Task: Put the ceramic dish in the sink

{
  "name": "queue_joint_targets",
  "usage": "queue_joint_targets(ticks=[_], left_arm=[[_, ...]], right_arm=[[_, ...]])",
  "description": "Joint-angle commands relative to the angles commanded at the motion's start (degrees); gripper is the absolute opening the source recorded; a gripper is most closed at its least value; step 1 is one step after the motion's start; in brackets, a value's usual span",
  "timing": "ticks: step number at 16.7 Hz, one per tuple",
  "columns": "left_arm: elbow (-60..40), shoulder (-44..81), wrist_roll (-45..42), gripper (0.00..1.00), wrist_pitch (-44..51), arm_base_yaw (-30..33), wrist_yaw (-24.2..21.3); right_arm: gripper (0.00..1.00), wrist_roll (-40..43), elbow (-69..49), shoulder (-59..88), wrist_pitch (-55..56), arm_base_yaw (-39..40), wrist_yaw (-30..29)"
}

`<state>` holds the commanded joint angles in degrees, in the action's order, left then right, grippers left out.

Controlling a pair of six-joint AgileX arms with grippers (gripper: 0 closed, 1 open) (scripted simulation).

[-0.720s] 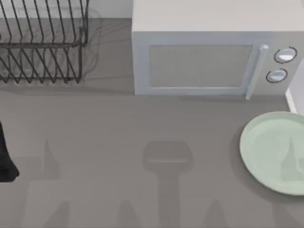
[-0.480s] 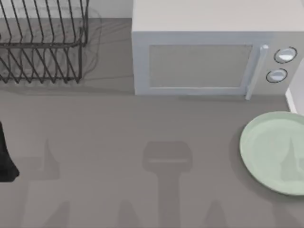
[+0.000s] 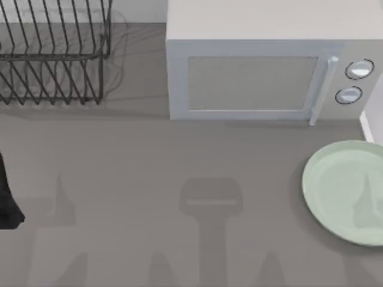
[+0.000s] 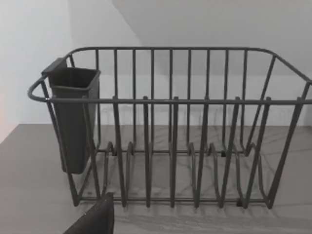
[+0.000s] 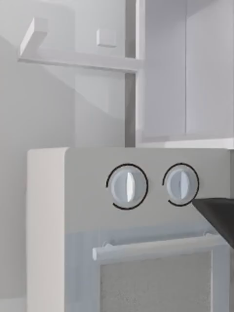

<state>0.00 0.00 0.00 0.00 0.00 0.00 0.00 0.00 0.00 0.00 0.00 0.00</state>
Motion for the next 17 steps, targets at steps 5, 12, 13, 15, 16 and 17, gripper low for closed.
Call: queue_joint_targets(ticks=[5,12,13,15,16,17], left_arm=[[0.0,0.0,0.0,1.00,0.0,0.0,0.0],[0.0,0.0,0.0,1.00,0.0,0.0,0.0],[0.0,0.0,0.0,1.00,0.0,0.0,0.0],[0.0,0.0,0.0,1.00,0.0,0.0,0.0],[0.0,0.0,0.0,1.00,0.0,0.0,0.0],[0.0,0.0,0.0,1.00,0.0,0.0,0.0]], right_arm=[[1.00,0.0,0.0,0.0,0.0,0.0,0.0],[1.00,0.0,0.0,0.0,0.0,0.0,0.0],[1.00,-0.2,-0.6,0.6,-0.5,0.2,0.0],[1.00,-1.1,-3.4,3.6,-2.7,1.0,0.0],[1.00,-1.8,-5.6,6.1,-4.4,1.7,0.0],[1.00,-2.6,-8.3,9.1,-6.5,2.5,0.0]])
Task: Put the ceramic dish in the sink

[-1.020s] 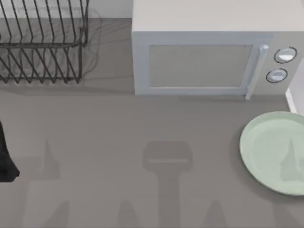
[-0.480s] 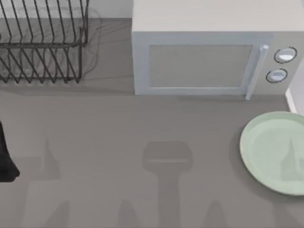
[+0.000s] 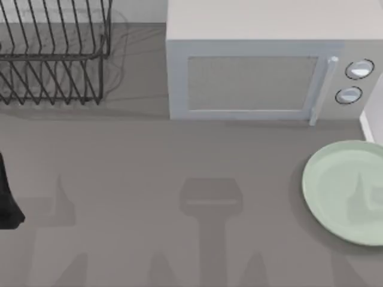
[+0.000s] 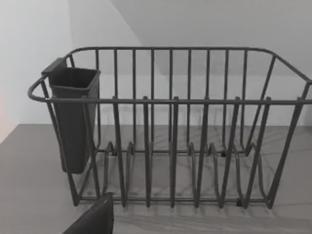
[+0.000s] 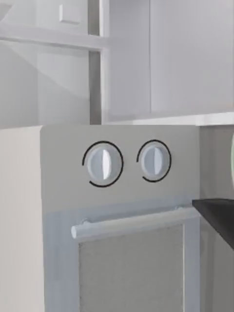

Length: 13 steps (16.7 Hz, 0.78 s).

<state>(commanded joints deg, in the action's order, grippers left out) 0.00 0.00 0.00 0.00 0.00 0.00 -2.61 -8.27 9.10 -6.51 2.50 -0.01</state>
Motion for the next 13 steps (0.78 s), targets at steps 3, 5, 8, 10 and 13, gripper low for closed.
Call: queue_joint_targets(ticks=[3,5,8,10,13], left_arm=[[0.0,0.0,0.0,1.00,0.0,0.0,0.0],[0.0,0.0,0.0,1.00,0.0,0.0,0.0],[0.0,0.0,0.0,1.00,0.0,0.0,0.0],[0.0,0.0,0.0,1.00,0.0,0.0,0.0],[0.0,0.0,0.0,1.00,0.0,0.0,0.0]], right_arm=[[1.00,-3.1,-10.0,12.6,-7.8,3.0,0.0],[1.00,-5.6,-17.9,23.2,-14.0,5.4,0.0],[1.00,-9.6,-30.6,40.7,-24.0,9.3,0.0],[1.00,-12.3,-39.2,52.6,-30.8,11.9,0.0],[1.00,-16.1,-51.4,69.6,-40.2,15.6,0.0]])
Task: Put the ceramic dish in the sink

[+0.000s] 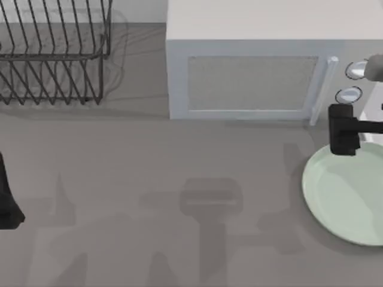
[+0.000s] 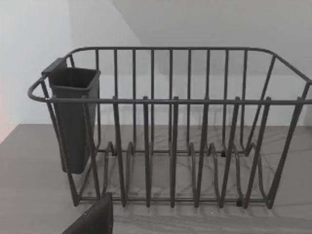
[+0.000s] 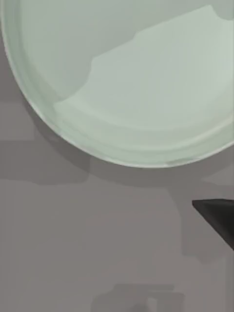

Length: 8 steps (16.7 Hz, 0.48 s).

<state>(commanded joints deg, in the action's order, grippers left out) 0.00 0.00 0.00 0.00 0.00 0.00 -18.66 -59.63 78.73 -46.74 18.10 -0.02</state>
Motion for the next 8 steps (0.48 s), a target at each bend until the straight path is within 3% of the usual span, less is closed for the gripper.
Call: queue_joint_targets(ticks=[8], left_arm=[[0.0,0.0,0.0,1.00,0.0,0.0,0.0]], right_arm=[[1.00,-6.2,-20.0,27.7,-15.6,6.0,0.0]])
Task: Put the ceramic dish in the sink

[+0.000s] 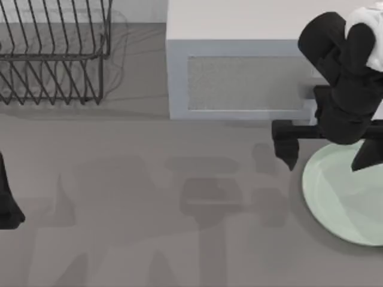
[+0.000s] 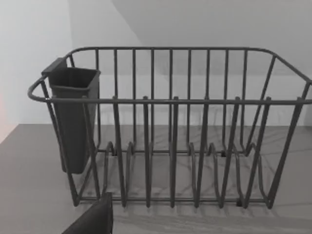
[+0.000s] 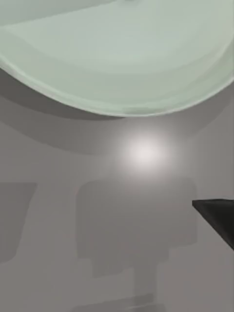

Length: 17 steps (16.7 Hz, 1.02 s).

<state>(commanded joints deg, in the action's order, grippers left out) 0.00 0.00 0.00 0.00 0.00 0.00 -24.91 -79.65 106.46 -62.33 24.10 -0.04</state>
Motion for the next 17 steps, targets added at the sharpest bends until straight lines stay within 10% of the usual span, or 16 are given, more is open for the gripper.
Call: queue_joint_targets(ticks=[17], left_arm=[[0.0,0.0,0.0,1.00,0.0,0.0,0.0]], right_arm=[[1.00,-1.6,9.4,6.6,16.0,1.7,-0.3]])
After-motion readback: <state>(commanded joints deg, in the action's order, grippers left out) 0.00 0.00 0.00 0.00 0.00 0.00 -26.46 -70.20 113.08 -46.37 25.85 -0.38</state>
